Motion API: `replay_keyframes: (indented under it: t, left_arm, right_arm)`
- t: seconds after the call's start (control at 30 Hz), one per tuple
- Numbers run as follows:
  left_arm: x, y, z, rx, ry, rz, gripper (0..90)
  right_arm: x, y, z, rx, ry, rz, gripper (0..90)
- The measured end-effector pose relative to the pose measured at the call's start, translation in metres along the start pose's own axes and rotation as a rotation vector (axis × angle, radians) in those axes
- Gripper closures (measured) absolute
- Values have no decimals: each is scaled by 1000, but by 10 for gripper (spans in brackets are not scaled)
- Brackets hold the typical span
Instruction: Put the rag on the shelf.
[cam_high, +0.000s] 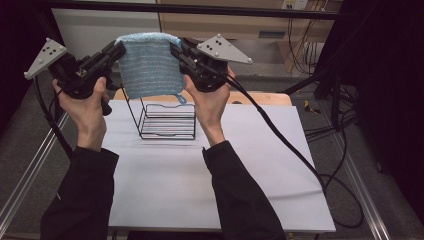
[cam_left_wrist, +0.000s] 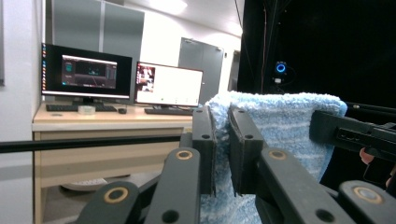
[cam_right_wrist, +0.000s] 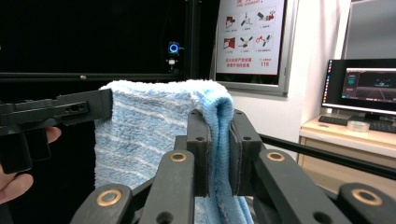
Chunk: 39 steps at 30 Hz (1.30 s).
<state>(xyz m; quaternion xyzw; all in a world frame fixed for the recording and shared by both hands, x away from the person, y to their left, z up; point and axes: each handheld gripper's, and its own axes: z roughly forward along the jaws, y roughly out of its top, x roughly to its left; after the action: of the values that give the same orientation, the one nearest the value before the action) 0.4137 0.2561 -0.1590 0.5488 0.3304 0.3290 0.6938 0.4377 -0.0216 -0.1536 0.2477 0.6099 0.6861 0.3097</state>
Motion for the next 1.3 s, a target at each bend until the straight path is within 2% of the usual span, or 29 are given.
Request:
replay_keyframes:
  t: [0.43, 0.77, 0.83, 0.97, 1.2, 1.3]
  left_arm:
    - [7, 18, 17, -47, 15, 13, 821]
    - [15, 21, 30, -79, 29, -9, 821]
    - [17, 22, 33, -81, 35, -3, 821]
    - [21, 22, 40, -75, 45, 1, 821]
    - [32, 10, 53, -40, 65, 16, 821]
    - [39, 3, 57, -18, 67, 1, 821]
  right_arm:
    - [-9, 19, 15, -42, -2, -13, 817]
    - [-18, 26, 30, -50, -8, -20, 818]
    - [-19, 27, 33, -51, -8, -18, 818]
    - [-23, 28, 40, -46, -19, -22, 818]
    - [-30, 18, 50, -8, -38, -21, 818]
    - [-32, 11, 53, 14, -44, -7, 817]
